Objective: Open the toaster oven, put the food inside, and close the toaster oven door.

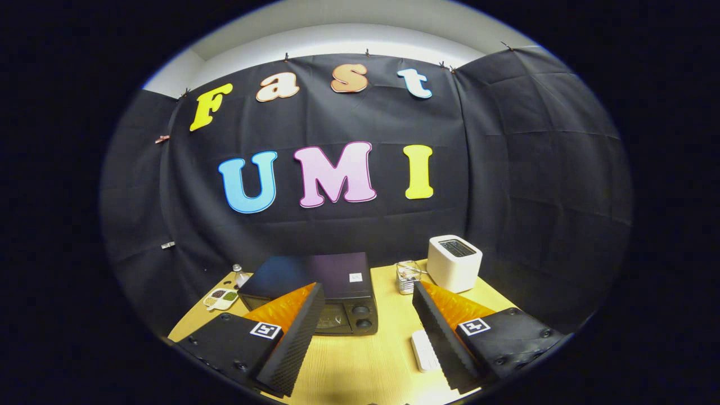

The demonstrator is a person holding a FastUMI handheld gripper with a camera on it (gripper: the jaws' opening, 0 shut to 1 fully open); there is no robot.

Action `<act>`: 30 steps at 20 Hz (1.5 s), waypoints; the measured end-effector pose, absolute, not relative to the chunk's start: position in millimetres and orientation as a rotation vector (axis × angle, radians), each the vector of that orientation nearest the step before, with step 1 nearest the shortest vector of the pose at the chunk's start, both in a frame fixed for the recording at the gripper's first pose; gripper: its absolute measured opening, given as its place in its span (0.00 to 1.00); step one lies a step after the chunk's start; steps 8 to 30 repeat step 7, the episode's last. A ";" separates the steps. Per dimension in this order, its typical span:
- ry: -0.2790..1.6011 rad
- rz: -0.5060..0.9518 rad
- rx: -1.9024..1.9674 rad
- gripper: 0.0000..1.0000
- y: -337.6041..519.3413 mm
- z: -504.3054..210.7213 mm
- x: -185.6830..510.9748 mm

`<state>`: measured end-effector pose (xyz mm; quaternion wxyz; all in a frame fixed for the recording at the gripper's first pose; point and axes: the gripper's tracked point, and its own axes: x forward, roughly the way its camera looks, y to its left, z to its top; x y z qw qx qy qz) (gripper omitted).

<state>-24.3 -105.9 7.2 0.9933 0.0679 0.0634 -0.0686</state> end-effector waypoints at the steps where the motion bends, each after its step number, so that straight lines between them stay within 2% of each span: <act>1: 0.125 -0.136 0.137 0.98 -104.3 9.6 -25.5; 7: 0.115 -0.074 0.078 0.98 -81.7 19.1 -22.3; 30: 0.115 -0.074 0.078 0.98 -81.7 19.1 -22.3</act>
